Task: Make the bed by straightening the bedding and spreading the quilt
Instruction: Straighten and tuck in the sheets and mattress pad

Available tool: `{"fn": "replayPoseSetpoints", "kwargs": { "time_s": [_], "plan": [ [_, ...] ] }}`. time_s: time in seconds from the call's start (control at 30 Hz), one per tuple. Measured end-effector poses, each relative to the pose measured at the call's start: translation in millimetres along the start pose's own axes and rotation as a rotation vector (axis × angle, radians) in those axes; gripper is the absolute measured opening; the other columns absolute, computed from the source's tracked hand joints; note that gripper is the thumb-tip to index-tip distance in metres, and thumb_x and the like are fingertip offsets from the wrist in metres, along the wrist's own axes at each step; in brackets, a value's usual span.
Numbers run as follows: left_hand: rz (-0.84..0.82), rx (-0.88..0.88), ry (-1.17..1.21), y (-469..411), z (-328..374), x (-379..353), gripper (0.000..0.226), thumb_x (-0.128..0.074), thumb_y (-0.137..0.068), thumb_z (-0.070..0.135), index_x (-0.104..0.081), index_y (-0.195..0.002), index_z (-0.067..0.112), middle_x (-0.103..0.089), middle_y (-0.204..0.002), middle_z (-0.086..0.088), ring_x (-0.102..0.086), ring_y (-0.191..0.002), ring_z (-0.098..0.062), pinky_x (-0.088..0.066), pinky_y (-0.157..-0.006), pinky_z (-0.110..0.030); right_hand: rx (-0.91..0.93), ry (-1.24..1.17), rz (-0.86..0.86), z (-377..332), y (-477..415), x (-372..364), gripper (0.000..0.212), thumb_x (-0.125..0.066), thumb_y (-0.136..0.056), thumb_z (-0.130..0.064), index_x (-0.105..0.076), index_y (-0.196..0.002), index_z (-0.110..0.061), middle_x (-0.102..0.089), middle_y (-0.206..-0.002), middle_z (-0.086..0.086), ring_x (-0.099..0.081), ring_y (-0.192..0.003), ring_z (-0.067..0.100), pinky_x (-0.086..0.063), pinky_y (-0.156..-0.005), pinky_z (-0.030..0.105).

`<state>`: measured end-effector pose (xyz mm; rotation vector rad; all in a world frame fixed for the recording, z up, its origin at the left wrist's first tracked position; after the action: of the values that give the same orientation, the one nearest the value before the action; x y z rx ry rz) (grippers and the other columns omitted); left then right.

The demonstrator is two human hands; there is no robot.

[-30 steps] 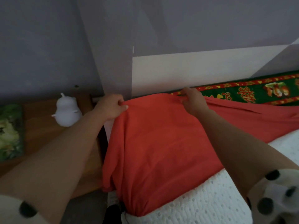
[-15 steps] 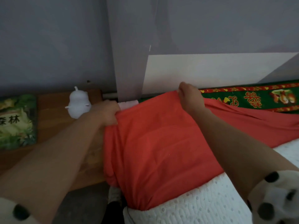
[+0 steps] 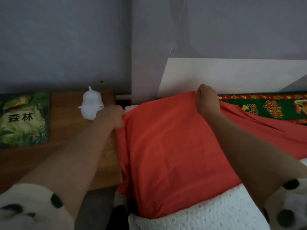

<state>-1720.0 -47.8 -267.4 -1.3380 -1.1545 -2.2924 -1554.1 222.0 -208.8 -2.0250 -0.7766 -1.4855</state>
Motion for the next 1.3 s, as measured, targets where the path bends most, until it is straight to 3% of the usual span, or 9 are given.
{"fn": "replayPoseSetpoints", "kwargs": {
  "time_s": [0.17,0.37,0.5,0.67,0.8,0.97,1.1,1.2,1.3],
  "plan": [
    [0.076,0.210,0.261,-11.3,-3.1,-14.6,0.009,-0.056,-0.085,0.002,-0.054,-0.076,0.001,-0.066,-0.095,-0.018,-0.064,-0.085,-0.034,-0.056,-0.076,-0.040,0.006,-0.007,-0.004,3.0,-3.3,-7.0,0.019,-0.044,-0.096,-0.011,-0.053,-0.093,0.005,-0.056,-0.099,0.026,-0.052,-0.090,0.039,-0.034,-0.070,0.040],
    [0.156,0.276,0.562,-33.0,8.5,-11.9,0.026,-0.047,-0.090,0.008,-0.053,-0.114,0.002,-0.058,-0.119,-0.021,-0.056,-0.108,-0.035,-0.042,-0.081,-0.032,0.035,-0.036,-0.012,8.8,-6.1,-17.9,0.017,-0.046,-0.094,-0.011,-0.053,-0.089,0.004,-0.056,-0.095,0.025,-0.053,-0.086,0.039,-0.039,-0.072,0.044],
    [0.215,0.211,0.608,-37.5,15.6,5.7,0.034,-0.044,-0.088,-0.003,-0.053,-0.121,0.003,-0.055,-0.125,-0.019,-0.053,-0.115,-0.033,-0.041,-0.085,-0.028,0.084,-0.072,-0.064,6.0,-4.7,-22.2,0.012,-0.052,-0.088,-0.005,-0.058,-0.097,0.002,-0.058,-0.100,0.023,-0.055,-0.091,0.038,-0.040,-0.076,0.041],
    [-0.007,0.067,0.568,-30.4,16.7,6.2,0.026,-0.069,-0.081,0.008,-0.067,-0.107,0.009,-0.064,-0.107,-0.008,-0.059,-0.097,-0.022,-0.041,-0.077,-0.024,0.173,-0.024,-0.162,-2.3,3.8,-26.9,0.028,-0.057,-0.083,-0.005,-0.057,-0.111,-0.005,-0.058,-0.111,0.016,-0.058,-0.098,0.037,-0.045,-0.081,0.040],
    [0.213,-0.016,0.247,-27.7,10.2,5.0,0.011,-0.070,-0.082,0.018,-0.062,-0.088,0.013,-0.065,-0.104,-0.013,-0.059,-0.095,-0.028,-0.043,-0.072,-0.029,0.115,0.017,-0.236,-10.0,2.2,-29.3,0.041,-0.060,-0.085,-0.011,-0.051,-0.125,-0.009,-0.055,-0.122,0.014,-0.056,-0.108,0.036,-0.047,-0.087,0.042],
    [0.404,0.104,0.187,-36.4,6.6,5.5,0.016,-0.058,-0.090,0.013,-0.058,-0.102,0.001,-0.063,-0.108,-0.023,-0.059,-0.101,-0.037,-0.047,-0.079,-0.039,0.109,0.147,-0.275,-7.8,2.5,-35.2,0.032,-0.059,-0.087,-0.014,-0.054,-0.118,-0.009,-0.052,-0.118,0.014,-0.055,-0.107,0.037,-0.046,-0.082,0.044],
    [0.023,0.100,0.440,-45.5,15.3,-7.3,0.043,-0.071,-0.084,0.021,-0.052,-0.121,0.006,-0.058,-0.121,-0.014,-0.058,-0.106,-0.030,-0.045,-0.078,-0.031,0.085,0.171,-0.367,-2.5,-1.2,-43.0,0.044,-0.059,-0.089,-0.020,-0.047,-0.131,-0.012,-0.052,-0.132,0.013,-0.051,-0.119,0.034,-0.041,-0.092,0.040],
    [-0.316,0.117,0.623,-41.1,14.3,-19.0,0.051,-0.077,-0.079,0.014,-0.052,-0.123,0.008,-0.060,-0.116,-0.010,-0.062,-0.099,-0.029,-0.055,-0.075,-0.038,0.062,0.174,-0.492,1.7,-3.3,-51.3,0.053,-0.060,-0.090,-0.033,-0.044,-0.137,-0.014,-0.051,-0.136,0.014,-0.049,-0.124,0.032,-0.041,-0.096,0.039],
    [-0.071,0.056,0.424,-48.3,9.6,-17.5,0.025,-0.078,-0.076,0.014,-0.064,-0.095,0.005,-0.066,-0.107,-0.017,-0.064,-0.095,-0.030,-0.048,-0.071,-0.030,0.087,0.259,-0.476,0.9,-6.9,-49.2,0.040,-0.060,-0.090,-0.033,-0.055,-0.122,-0.010,-0.055,-0.129,0.016,-0.052,-0.118,0.035,-0.043,-0.090,0.040]
  ]
}}
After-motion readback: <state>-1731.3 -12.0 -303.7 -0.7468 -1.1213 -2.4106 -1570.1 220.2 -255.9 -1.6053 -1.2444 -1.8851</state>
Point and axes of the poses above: each hand's wrist, its own y-axis away from the middle knuckle, its own x-axis out of the back of the hand, z = x × y, the point moved 3 cm from there along -y, towards the middle knuckle
